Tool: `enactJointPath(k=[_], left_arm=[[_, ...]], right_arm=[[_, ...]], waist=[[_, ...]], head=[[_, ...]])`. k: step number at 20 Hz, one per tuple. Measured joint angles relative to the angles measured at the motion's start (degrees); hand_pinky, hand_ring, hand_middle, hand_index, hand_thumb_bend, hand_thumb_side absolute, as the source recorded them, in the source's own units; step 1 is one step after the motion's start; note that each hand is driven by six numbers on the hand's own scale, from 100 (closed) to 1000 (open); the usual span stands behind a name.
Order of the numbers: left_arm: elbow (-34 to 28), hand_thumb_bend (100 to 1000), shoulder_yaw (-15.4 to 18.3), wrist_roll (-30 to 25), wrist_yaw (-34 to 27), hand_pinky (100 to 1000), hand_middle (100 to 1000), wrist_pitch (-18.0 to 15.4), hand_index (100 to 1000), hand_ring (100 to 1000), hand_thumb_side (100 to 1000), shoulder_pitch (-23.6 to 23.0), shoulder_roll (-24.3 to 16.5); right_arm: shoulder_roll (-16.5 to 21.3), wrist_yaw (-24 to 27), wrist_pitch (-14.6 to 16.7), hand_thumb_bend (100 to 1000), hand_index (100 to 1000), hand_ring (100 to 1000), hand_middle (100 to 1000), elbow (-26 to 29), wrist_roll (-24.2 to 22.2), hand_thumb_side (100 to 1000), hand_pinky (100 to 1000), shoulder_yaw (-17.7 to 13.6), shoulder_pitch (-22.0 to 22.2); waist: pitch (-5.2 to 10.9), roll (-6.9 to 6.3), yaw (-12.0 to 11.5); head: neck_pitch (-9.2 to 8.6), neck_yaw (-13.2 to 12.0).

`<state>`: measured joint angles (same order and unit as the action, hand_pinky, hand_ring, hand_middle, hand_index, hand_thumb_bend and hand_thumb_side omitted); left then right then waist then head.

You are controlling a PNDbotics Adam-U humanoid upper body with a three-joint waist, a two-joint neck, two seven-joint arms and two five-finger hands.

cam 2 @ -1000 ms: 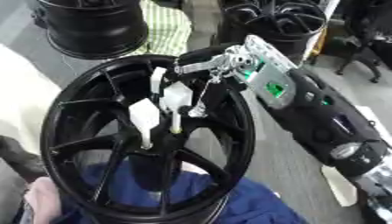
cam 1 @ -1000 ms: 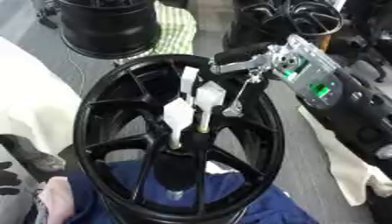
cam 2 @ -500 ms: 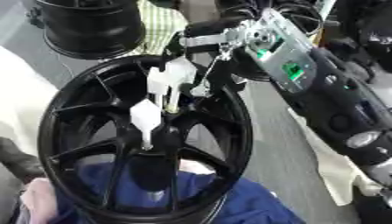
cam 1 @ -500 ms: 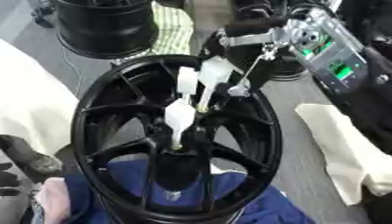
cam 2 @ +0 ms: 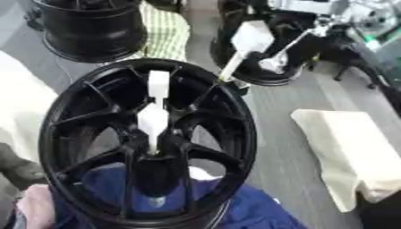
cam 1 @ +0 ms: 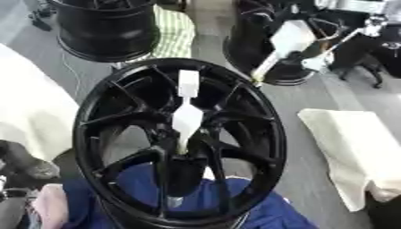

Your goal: Pull the pin out of the wheel hub.

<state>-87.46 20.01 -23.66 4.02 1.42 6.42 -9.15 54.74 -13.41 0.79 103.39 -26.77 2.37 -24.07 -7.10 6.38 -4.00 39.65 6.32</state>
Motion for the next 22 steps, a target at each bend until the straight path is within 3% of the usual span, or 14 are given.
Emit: enactJointPath(k=[1, 2, 3, 4, 6, 9, 12, 16, 22], left_arm=[[-0.1, 100, 0.1, 0.1, 0.0, 614, 559, 0.1, 752, 628, 588, -0.1, 0.0], [-0.2, 100, 0.3, 0.3, 0.0, 614, 558, 0.1, 752, 628, 588, -0.2, 0.0], [-0.2, 100, 0.4, 0.4, 0.0, 614, 559, 0.2, 752, 628, 588, -0.3, 0.0], [-0.3, 100, 0.4, 0.5, -0.1, 614, 559, 0.2, 752, 628, 588, -0.4, 0.0], [-0.4, 100, 0.6, 0.7, -0.1, 614, 559, 0.3, 752, 628, 588, -0.4, 0.0], [-0.5, 100, 0.7, 0.8, -0.3, 614, 559, 0.4, 752, 628, 587, -0.4, 0.0], [-0.5, 100, 0.7, 0.8, -0.4, 614, 559, 0.3, 752, 628, 587, -0.5, 0.1], [-0.5, 100, 0.7, 0.9, -0.5, 614, 559, 0.3, 752, 628, 587, -0.7, 0.1], [-0.5, 100, 0.7, 0.9, -0.5, 614, 560, 0.2, 752, 629, 587, -0.9, 0.2]], right_arm=[[-0.1, 0.0, -0.5, 114, 469, 642, 362, 0.3, 2.8, 100, 622, -1.9, 3.9], [-0.8, 0.0, -1.1, 147, 545, 664, 443, 0.3, 5.6, 100, 630, -3.8, 7.6], [-2.0, -0.2, -1.6, 199, 672, 698, 562, -0.1, 8.4, 100, 649, -5.4, 11.2], [-3.6, -0.9, -2.2, 287, 827, 742, 753, -0.9, 10.9, 107, 675, -6.8, 14.5], [-7.7, -3.1, -3.4, 347, 896, 772, 860, -3.4, 15.4, 206, 687, -9.0, 19.6], [-14.8, -5.7, -5.0, 384, 888, 745, 873, -8.3, 22.9, 302, 650, -11.8, 24.4], [-22.0, -5.7, -5.3, 396, 856, 708, 840, -12.6, 32.5, 335, 611, -14.3, 26.9], [-29.6, -4.3, -3.7, 343, 835, 665, 791, -15.6, 42.7, 321, 576, -15.5, 28.8], [-37.8, -2.4, -1.5, 259, 790, 584, 704, -16.0, 51.7, 236, 523, -14.3, 29.6]], waist=[[0.00, -0.17, 0.3], [0.00, -0.23, 0.7], [0.00, -0.26, 1.0], [0.00, -0.27, 1.1], [0.01, -0.48, 1.3], [0.08, -1.16, 1.6], [0.52, -1.57, 1.7], [0.74, -2.05, 1.9], [1.00, -2.37, 1.9]], head=[[0.00, -0.2], [0.00, -0.4], [0.00, -0.7], [0.00, -0.8], [0.00, -1.2], [0.01, -1.3], [0.02, -1.4], [0.03, -1.4], [0.06, -1.4]])
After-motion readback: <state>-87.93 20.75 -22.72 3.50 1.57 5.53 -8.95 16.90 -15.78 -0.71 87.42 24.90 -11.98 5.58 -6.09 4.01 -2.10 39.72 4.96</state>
